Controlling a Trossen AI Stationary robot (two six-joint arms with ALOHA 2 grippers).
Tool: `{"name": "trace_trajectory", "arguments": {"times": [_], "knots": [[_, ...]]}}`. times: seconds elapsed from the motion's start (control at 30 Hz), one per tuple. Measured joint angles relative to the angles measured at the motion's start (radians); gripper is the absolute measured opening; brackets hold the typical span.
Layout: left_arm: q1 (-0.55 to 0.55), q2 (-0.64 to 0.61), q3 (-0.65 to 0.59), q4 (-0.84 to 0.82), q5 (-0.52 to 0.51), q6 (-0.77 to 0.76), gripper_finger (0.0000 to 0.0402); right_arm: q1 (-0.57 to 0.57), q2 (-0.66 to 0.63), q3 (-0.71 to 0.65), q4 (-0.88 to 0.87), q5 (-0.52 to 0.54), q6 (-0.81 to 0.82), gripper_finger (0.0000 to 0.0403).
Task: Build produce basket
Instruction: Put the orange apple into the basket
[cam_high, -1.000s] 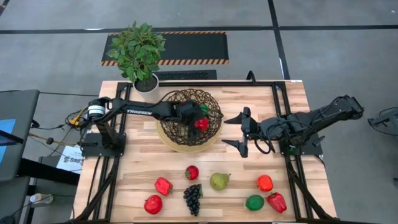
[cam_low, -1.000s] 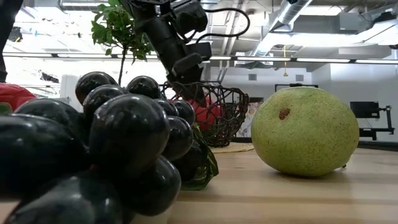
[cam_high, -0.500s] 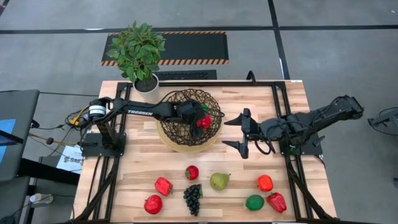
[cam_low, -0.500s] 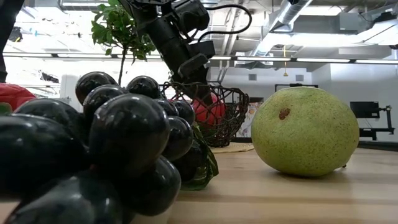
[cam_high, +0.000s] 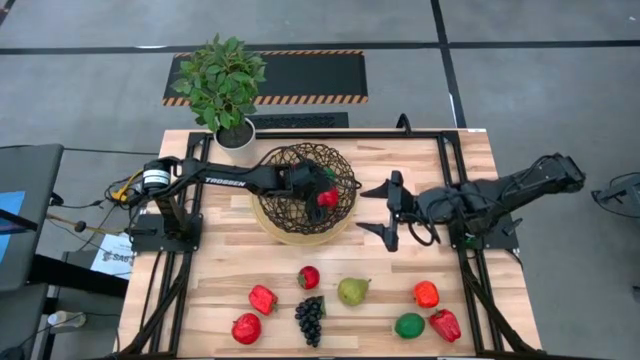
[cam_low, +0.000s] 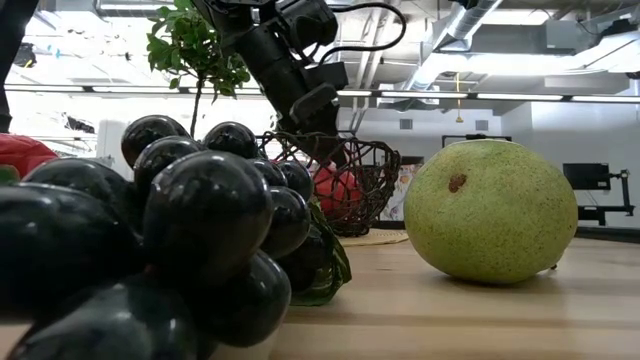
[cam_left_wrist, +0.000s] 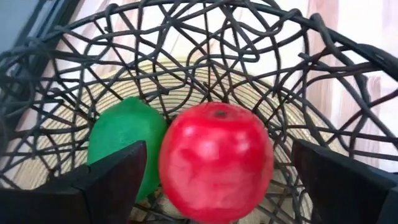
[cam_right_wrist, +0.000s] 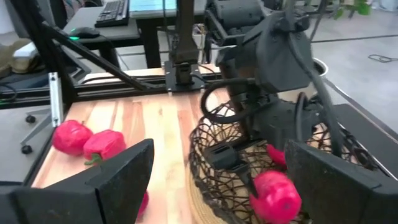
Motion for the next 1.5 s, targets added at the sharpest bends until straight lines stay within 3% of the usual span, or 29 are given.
{"name": "trace_trajectory", "arguments": {"times": [0.3, 0.57, 0.67, 0.9, 1.1, 1.3, 1.5], "knots": [[-0.002, 0.000, 0.000, 0.071, -0.001, -0.014, 0.0387, -0.011, 0.000, 0.000, 0.004, -0.001, 0.000, 0.0379], [-0.004, -0.029, 0.044, -0.023, 0.066, -0.031, 0.0387, -0.011, 0.000, 0.000, -0.004, -0.001, 0.032, 0.0379], [-0.018, -0.037, 0.092, -0.101, 0.117, -0.037, 0.0387, -0.008, 0.000, 0.000, -0.063, -0.001, 0.126, 0.0379], [-0.078, -0.039, 0.203, -0.340, 0.308, -0.013, 0.0387, -0.011, 0.000, 0.000, -0.346, -0.006, 0.519, 0.0379], [-0.150, -0.073, 0.262, -0.371, 0.322, -0.017, 0.0387, 0.004, 0.000, 0.000, -0.473, -0.056, 0.738, 0.0379], [-0.231, -0.089, 0.263, -0.262, 0.216, -0.018, 0.0387, 0.071, 0.005, -0.001, -0.377, -0.006, 0.719, 0.0379], [-0.298, -0.085, 0.252, -0.187, 0.146, -0.091, 0.0387, 0.126, -0.019, 0.136, -0.206, 0.012, 0.464, 0.0379]]}}
